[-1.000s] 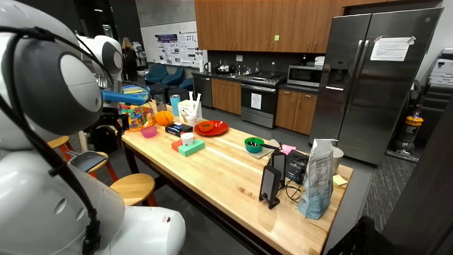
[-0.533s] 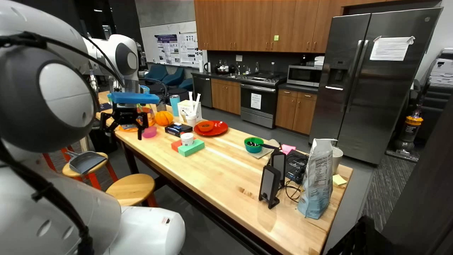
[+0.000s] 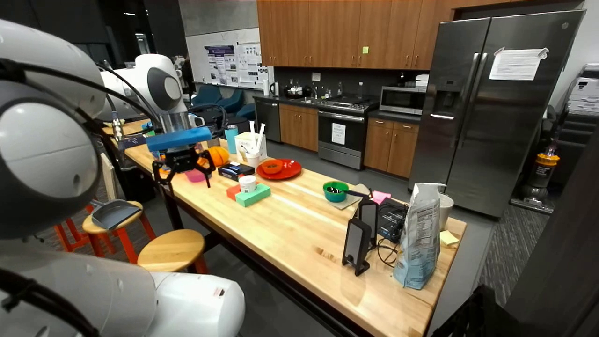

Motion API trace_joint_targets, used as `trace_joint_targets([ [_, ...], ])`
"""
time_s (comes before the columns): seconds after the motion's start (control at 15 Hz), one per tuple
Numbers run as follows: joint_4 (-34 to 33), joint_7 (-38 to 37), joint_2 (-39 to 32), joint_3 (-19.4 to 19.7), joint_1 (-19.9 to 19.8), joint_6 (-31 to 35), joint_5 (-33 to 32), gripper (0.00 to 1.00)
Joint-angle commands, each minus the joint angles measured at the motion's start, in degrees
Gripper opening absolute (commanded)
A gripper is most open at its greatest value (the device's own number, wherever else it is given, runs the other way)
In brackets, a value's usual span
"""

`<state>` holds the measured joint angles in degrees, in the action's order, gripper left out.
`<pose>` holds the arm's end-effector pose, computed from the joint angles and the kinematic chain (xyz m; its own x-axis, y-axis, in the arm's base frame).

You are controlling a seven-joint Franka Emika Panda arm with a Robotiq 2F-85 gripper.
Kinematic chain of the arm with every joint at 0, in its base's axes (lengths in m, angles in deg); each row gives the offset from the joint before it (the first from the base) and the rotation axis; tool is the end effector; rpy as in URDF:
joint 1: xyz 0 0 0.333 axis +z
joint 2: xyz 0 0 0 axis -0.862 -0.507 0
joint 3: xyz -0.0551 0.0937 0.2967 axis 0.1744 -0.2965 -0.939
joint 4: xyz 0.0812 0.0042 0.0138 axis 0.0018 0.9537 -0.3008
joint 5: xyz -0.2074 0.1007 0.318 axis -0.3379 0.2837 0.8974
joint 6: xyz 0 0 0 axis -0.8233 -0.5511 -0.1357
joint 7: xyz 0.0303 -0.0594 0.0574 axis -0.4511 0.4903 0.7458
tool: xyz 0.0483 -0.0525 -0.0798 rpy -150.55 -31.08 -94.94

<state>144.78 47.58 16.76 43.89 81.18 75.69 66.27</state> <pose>0.2570 0.2395 0.5341 0.5775 0.8022 -0.1517 0.8142 -0.5796 0.0347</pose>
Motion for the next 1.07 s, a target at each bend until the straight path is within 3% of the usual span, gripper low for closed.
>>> trace_joint_targets([
  [0.0,2.3,-11.0,3.2,-1.9,-0.6,0.7,-1.3,1.00],
  [0.27,2.1,-23.3,3.7,-3.9,-1.5,-0.9,0.0,1.00],
  [0.67,2.0,-35.4,3.7,-5.4,-2.7,0.2,3.0,1.00],
  [1.0,1.9,-37.2,3.9,-4.5,-2.0,1.0,9.8,1.00],
])
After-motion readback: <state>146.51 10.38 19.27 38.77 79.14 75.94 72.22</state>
